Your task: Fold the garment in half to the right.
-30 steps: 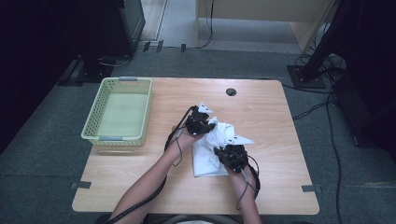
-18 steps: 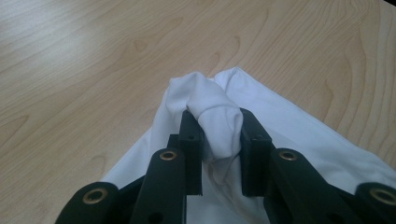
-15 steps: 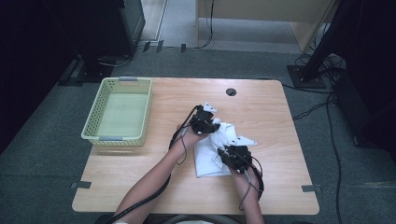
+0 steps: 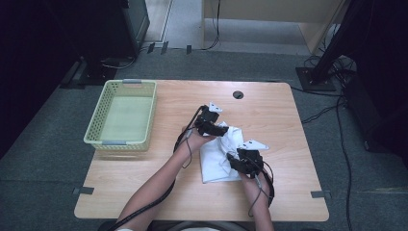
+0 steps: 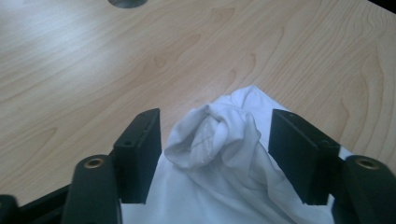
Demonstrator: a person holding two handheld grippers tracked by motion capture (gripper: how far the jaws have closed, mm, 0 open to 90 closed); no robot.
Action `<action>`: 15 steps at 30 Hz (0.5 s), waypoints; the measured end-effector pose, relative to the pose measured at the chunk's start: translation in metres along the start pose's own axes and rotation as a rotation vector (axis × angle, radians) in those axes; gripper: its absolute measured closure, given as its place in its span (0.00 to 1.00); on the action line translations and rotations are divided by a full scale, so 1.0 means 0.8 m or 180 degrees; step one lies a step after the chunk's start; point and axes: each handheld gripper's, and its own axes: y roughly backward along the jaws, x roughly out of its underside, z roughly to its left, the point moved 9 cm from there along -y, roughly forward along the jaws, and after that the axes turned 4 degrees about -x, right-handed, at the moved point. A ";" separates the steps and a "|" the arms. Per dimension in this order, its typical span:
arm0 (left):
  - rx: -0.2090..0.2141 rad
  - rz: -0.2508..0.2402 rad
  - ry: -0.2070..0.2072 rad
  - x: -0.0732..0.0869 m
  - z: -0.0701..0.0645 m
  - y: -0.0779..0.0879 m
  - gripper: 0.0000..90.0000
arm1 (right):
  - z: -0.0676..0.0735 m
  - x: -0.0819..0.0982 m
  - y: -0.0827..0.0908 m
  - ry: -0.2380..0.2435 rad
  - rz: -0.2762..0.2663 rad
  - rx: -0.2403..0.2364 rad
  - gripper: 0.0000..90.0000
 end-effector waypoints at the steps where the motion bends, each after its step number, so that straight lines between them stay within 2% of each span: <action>1: -0.0009 -0.0009 -0.0023 -0.001 0.001 0.002 0.36 | -0.001 0.000 0.000 -0.0032 -0.0005 0.0001 0.56; 7: -0.0063 -0.0055 -0.0025 -0.004 0.007 0.010 0.32 | -0.003 -0.003 0.002 -0.0077 -0.0059 0.0021 0.48; 15: -0.0111 -0.0090 -0.0057 -0.003 0.012 0.019 0.29 | -0.002 -0.010 0.007 -0.0103 -0.0145 0.0005 0.44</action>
